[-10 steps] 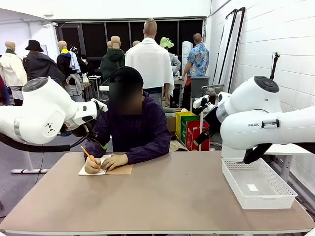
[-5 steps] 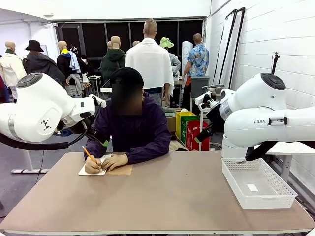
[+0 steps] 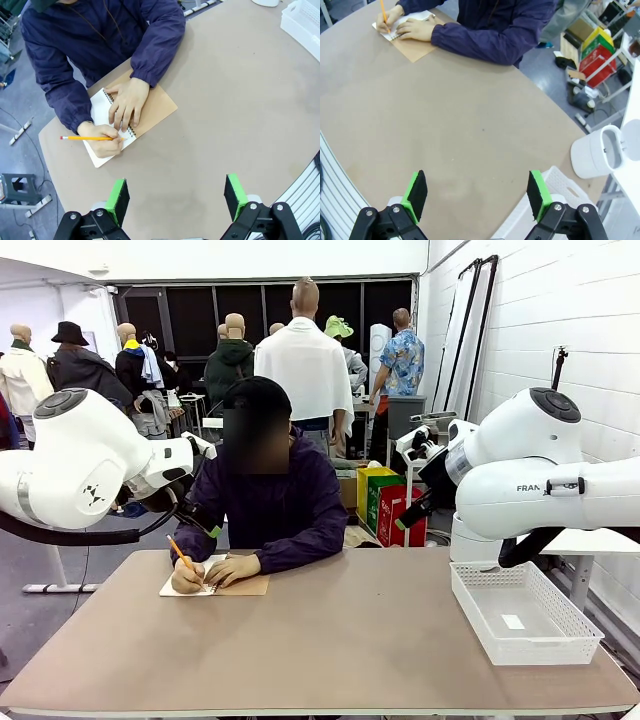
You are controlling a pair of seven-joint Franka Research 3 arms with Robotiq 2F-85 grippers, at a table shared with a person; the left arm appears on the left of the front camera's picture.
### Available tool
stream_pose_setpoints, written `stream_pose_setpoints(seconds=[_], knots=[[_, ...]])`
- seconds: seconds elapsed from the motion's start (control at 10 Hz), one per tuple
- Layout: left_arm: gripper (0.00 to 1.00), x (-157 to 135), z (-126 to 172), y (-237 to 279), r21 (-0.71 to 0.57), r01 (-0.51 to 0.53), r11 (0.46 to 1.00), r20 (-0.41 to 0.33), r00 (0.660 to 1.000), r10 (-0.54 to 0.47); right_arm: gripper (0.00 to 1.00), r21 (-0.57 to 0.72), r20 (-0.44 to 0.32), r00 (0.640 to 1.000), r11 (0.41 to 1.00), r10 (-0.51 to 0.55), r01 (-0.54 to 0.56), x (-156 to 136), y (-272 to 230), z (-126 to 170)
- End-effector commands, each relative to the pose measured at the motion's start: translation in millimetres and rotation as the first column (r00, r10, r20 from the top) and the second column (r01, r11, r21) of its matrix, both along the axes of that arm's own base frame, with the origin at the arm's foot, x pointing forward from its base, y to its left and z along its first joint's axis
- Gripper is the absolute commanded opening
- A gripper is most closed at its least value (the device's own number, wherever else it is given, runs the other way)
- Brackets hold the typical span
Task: Sort the paper based on its condition.
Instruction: If a person hands you a paper, place it in the Organizing basket , and if it's crumpled, put it in the Trash can.
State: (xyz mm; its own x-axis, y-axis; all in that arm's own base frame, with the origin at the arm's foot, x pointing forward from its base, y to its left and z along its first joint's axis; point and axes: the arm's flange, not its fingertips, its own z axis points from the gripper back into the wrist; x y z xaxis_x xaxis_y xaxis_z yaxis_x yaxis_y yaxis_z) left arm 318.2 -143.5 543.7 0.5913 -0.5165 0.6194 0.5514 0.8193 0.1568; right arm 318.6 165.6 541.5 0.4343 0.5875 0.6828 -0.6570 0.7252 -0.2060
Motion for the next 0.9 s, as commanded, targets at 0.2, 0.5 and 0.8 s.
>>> stream_pose_setpoints(seconds=[0.2, 0.5, 0.8], knots=[[1.0, -0.3, -0.3, -0.1, 0.001, 0.012, 1.0, -0.002, 1.0, -0.012, 1.0, 0.002, -0.002, 1.0, 1.0, 0.001, -0.001, 0.2, -0.2, -0.2], [1.0, -0.3, -0.3, -0.1, 0.001, 0.012, 1.0, -0.002, 1.0, -0.012, 1.0, 0.002, -0.002, 1.0, 1.0, 0.001, -0.001, 0.2, -0.2, -0.2], [1.0, -0.3, -0.3, -0.1, 0.001, 0.012, 1.0, -0.002, 1.0, -0.012, 1.0, 0.002, -0.002, 1.0, 1.0, 0.001, -0.001, 0.2, -0.2, -0.2]])
